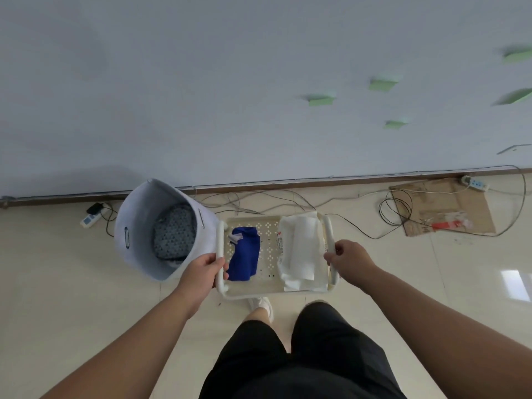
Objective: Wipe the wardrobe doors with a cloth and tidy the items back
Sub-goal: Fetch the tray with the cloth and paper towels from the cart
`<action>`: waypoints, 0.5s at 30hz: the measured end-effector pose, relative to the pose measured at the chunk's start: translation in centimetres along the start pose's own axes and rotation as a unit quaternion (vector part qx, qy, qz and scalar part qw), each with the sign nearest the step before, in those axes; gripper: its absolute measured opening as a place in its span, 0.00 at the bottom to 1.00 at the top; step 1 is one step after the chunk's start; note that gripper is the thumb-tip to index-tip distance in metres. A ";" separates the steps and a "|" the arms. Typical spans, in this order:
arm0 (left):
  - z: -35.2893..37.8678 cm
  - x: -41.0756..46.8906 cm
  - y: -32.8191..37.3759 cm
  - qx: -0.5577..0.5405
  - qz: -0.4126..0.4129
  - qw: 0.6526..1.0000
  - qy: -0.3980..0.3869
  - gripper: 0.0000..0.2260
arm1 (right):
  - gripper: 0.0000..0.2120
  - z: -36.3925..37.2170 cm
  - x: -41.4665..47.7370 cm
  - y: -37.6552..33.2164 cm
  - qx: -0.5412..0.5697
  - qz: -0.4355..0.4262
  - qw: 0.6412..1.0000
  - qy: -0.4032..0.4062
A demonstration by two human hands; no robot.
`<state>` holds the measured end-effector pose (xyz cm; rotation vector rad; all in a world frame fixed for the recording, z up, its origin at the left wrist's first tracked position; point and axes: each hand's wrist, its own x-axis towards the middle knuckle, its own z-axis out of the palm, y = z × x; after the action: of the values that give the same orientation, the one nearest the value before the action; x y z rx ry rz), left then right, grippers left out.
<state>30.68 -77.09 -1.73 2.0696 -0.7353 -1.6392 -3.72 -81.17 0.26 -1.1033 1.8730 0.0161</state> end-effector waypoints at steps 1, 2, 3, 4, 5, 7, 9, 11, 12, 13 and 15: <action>-0.1 1.1 0.7 0.003 -0.002 1.000 -0.002 0.10 | 0.07 0.0 1.0 -0.6 0.000 0.004 1.000 -0.001; -0.1 2.2 1.3 0.005 -0.005 1.000 -0.002 0.10 | 0.07 -0.1 2.1 -1.1 -0.002 0.010 1.000 -0.004; -0.2 3.2 1.8 0.007 -0.010 1.000 -0.001 0.10 | 0.07 0.0 3.1 -1.6 -0.004 0.015 1.000 -0.006; -0.2 4.1 2.1 0.009 -0.015 1.000 0.000 0.10 | 0.07 0.0 4.2 -1.9 -0.008 0.019 1.000 -0.009; -0.1 5.2 2.3 0.013 -0.019 1.000 -0.001 0.10 | 0.07 0.2 5.4 -2.2 -0.011 0.021 1.000 -0.013; 0.2 7.3 2.2 0.026 -0.025 0.999 -0.003 0.10 | 0.07 0.7 7.8 -2.4 -0.018 0.026 0.999 -0.023; 0.5 9.5 2.0 0.030 -0.030 0.999 0.001 0.10 | 0.07 1.4 10.1 -2.3 -0.024 0.029 0.999 -0.032; 1.0 11.7 1.5 0.030 -0.031 0.999 0.007 0.09 | 0.07 2.3 12.4 -2.1 -0.027 0.028 0.999 -0.037; 1.2 12.7 1.2 0.029 -0.034 0.999 0.009 0.09 | 0.07 2.7 13.4 -2.0 -0.031 0.027 0.998 -0.038; 1.4 13.6 0.9 0.026 -0.035 0.999 0.011 0.09 | 0.07 3.1 14.4 -2.0 -0.035 0.026 0.998 -0.038; 1.7 15.2 0.3 0.022 -0.038 0.999 0.011 0.09 | 0.07 3.8 16.1 -1.9 -0.039 0.027 0.998 -0.038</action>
<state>31.62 -86.74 -13.58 2.1668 -0.7001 -1.6524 -2.42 -91.61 -12.65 -1.0893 1.8471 0.1604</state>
